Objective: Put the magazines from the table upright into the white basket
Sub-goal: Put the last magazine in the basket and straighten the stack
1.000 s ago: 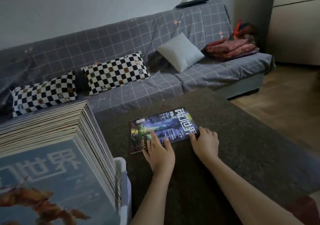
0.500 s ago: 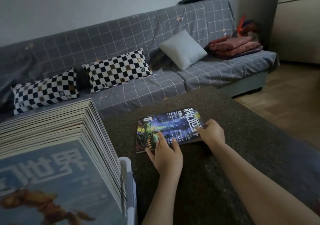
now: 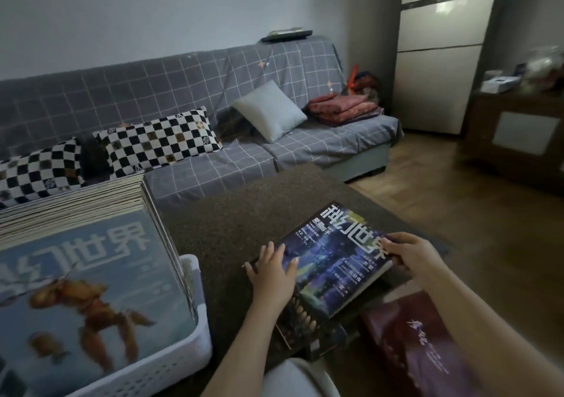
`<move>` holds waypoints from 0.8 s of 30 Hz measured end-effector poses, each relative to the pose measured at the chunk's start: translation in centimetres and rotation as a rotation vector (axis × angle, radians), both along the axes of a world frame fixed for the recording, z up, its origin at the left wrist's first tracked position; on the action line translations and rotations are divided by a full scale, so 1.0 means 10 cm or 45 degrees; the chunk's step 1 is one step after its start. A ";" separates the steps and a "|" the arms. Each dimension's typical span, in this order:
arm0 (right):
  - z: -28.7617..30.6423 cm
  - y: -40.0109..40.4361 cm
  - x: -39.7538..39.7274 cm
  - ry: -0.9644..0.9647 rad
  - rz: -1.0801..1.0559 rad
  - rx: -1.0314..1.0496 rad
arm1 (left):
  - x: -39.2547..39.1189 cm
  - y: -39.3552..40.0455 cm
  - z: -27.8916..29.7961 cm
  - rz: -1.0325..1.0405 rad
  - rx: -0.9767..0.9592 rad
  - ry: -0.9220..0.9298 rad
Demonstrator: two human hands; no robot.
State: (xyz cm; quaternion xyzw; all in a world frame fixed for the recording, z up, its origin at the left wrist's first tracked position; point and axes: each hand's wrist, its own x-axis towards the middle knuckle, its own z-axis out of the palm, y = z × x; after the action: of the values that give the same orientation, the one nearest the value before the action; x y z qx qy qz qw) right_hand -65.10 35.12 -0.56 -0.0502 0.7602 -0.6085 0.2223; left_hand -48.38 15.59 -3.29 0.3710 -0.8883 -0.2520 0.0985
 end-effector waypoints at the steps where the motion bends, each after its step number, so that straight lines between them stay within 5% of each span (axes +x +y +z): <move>1: -0.01 0.11 0.02 0.018 0.023 -0.007 | 0.03 0.05 -0.02 -0.028 -0.009 -0.019; 7: 0.09 0.50 0.19 0.068 0.093 -0.114 | 0.16 0.25 0.14 0.038 -0.085 0.054; 15: 0.55 0.59 0.43 0.268 0.141 -0.131 | 0.38 0.28 0.62 -0.081 0.482 0.276; 24: 1.03 0.30 0.85 0.694 0.119 -0.113 | 1.09 0.49 1.01 -0.091 0.224 0.826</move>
State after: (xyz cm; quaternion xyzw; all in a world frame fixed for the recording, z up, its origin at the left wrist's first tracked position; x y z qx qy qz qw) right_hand -56.57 38.07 9.77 -0.2567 0.7614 -0.5943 0.0348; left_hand -37.49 20.50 6.78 0.2471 -0.7980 -0.4360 0.3346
